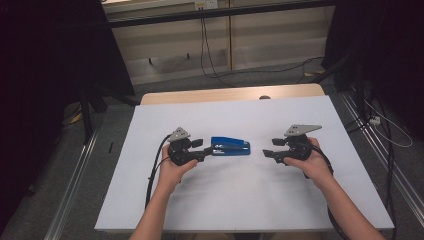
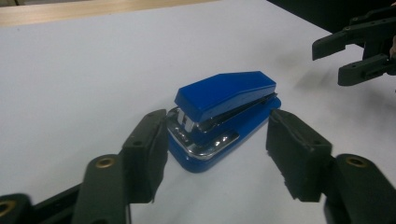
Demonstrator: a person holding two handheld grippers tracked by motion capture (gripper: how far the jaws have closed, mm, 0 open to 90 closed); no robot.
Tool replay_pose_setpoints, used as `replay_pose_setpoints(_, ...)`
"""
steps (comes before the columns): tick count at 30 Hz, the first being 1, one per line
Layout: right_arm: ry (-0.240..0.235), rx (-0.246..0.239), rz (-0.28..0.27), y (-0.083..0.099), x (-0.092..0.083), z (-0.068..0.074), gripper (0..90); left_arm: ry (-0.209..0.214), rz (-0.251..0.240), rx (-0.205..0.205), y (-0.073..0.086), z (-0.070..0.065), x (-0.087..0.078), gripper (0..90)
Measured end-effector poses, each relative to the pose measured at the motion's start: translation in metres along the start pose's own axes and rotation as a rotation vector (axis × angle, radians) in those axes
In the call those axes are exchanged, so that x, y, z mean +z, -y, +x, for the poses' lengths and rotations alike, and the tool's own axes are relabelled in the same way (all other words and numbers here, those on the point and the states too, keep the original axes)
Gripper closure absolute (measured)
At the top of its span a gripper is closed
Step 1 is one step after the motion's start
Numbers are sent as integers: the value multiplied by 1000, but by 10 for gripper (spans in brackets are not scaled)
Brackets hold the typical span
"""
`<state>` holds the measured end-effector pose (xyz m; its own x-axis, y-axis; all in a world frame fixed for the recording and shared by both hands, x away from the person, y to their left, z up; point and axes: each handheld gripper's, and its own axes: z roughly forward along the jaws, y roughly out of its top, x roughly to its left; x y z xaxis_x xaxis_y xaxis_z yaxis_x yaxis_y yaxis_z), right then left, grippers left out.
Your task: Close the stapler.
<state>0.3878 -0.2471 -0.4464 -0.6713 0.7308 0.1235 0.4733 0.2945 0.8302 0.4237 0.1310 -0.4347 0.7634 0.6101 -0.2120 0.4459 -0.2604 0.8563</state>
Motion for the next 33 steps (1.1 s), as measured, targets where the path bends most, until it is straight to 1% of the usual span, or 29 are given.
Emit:
replay_pose_setpoints(2,10,12,-15,1,-3,1,302,-2,0,2,-1,0,-3,309)
replay_pose_setpoints(3,11,16,-24,1,-5,1,283,-3,-1,-3,-2,0,-5,280)
replay_pose_setpoints(4,14,32,-37,2,-7,2,268,-5,-12,-15,-3,0,-8,256)
replay_pose_setpoints(5,16,35,-38,2,-9,3,256,-8,-18,-24,-4,0,-11,237)
replay_pose_setpoints(7,31,25,-37,3,-14,4,226,0,-30,-26,-4,0,-16,214)
replay_pose_setpoints(11,39,59,-68,7,-22,8,197,-6,-28,-46,-2,2,-25,156)
replay_pose_setpoints(14,56,40,-61,10,-26,12,186,-25,-15,-34,1,3,-30,132)
replay_pose_setpoints(16,61,37,-63,11,-29,14,180,-31,-7,-24,2,3,-34,106)
replay_pose_setpoints(18,66,38,-70,14,-32,16,174,-36,-6,-24,4,3,-37,97)
replay_pose_setpoints(20,80,30,-71,17,-36,19,171,-29,-11,-32,7,4,-40,96)
replay_pose_setpoints(22,82,26,-68,22,-41,21,167,-36,-9,-33,9,5,-42,87)
replay_pose_setpoints(23,84,28,-71,24,-44,22,167,-39,-5,-36,10,5,-44,84)
replay_pose_setpoints(25,94,33,-75,28,-49,23,165,-44,-21,-45,11,6,-48,71)
replay_pose_setpoints(26,97,43,-78,30,-51,24,157,-42,-30,-56,12,7,-49,62)
replay_pose_setpoints(27,95,52,-81,32,-53,25,149,-48,-30,-57,12,7,-51,62)
replay_pose_setpoints(29,95,54,-80,36,-55,26,148,-51,-30,-50,16,7,-54,62)
replay_pose_setpoints(31,100,47,-75,39,-57,27,148,-45,-18,-41,19,6,-57,62)
replay_pose_setpoints(33,102,47,-69,40,-58,28,147,-40,-21,-33,22,6,-60,60)
